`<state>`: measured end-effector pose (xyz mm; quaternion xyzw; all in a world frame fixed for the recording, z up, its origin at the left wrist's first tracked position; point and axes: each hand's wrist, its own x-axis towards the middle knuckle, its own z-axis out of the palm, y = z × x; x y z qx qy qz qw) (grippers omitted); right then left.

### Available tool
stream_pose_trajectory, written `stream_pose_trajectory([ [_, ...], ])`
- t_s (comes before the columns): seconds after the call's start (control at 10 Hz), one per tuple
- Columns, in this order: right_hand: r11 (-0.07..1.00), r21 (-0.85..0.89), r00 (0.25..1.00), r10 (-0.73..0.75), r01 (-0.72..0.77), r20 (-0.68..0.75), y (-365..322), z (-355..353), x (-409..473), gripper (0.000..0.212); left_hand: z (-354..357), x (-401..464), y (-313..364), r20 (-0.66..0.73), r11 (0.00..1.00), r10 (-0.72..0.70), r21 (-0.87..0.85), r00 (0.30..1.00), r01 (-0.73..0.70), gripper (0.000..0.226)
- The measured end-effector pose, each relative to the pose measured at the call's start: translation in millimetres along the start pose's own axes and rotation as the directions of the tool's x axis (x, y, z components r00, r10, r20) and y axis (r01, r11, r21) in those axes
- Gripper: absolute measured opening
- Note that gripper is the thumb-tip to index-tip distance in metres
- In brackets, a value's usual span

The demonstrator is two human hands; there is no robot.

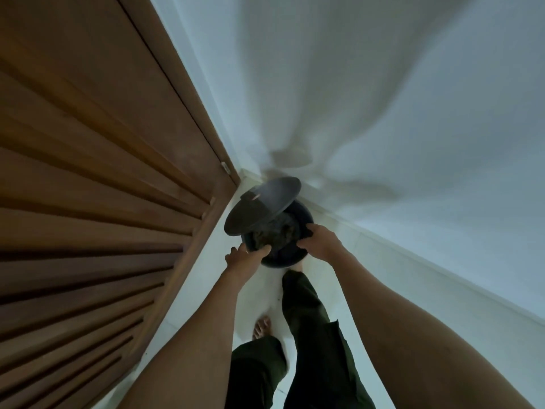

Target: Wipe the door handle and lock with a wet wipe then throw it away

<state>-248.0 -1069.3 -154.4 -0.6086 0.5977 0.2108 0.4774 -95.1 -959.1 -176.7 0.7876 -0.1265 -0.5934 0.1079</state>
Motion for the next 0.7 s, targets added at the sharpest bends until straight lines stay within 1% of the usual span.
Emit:
stream_pose_trajectory([
  [0.1, 0.999, -0.019, 0.999, -0.048, 0.048, -0.013, -17.8, -9.8, -22.7, 0.062, -10.0, -25.5, 8.7, -0.078, 0.995, 0.1, -0.025, 0.992, -0.102, 0.08],
  [0.2, 0.994, -0.041, 0.994, -0.103, 0.101, -0.032, -34.0, -17.1, -50.6, 0.06, -21.2, -61.1, 18.4, -0.145, 0.983, 0.175, -0.028, 0.974, -0.181, 0.085],
  [0.3, 0.988, -0.054, 0.989, -0.144, 0.143, -0.023, -47.3, -21.2, -78.2, 0.06, -35.0, -90.5, 22.1, -0.199, 0.976, 0.216, 0.038, 0.956, -0.213, 0.069],
  [0.4, 0.972, -0.067, 0.973, -0.228, 0.225, -0.037, -60.1, -27.8, -108.2, 0.048, -49.9, -119.5, 21.4, -0.264, 0.97, 0.242, 0.069, 0.934, -0.231, 0.068],
  [0.5, 0.957, -0.07, 0.954, -0.286, 0.281, -0.086, -70.0, -37.1, -138.7, 0.052, -60.1, -137.1, 15.7, -0.292, 0.96, 0.277, 0.051, 0.915, -0.274, 0.089],
  [0.6, 0.951, -0.001, 0.941, -0.306, 0.31, -0.147, -77.4, -44.0, -171.5, 0.064, -72.3, -185.6, 18.5, -0.31, 0.942, 0.323, 0.013, 0.894, -0.336, 0.085],
  [0.7, 0.935, 0.079, 0.93, -0.329, 0.344, -0.163, -80.1, -45.3, -196.6, 0.072, -80.0, -232.7, 16.6, -0.372, 0.9, 0.405, 0.001, 0.835, -0.436, 0.06],
])
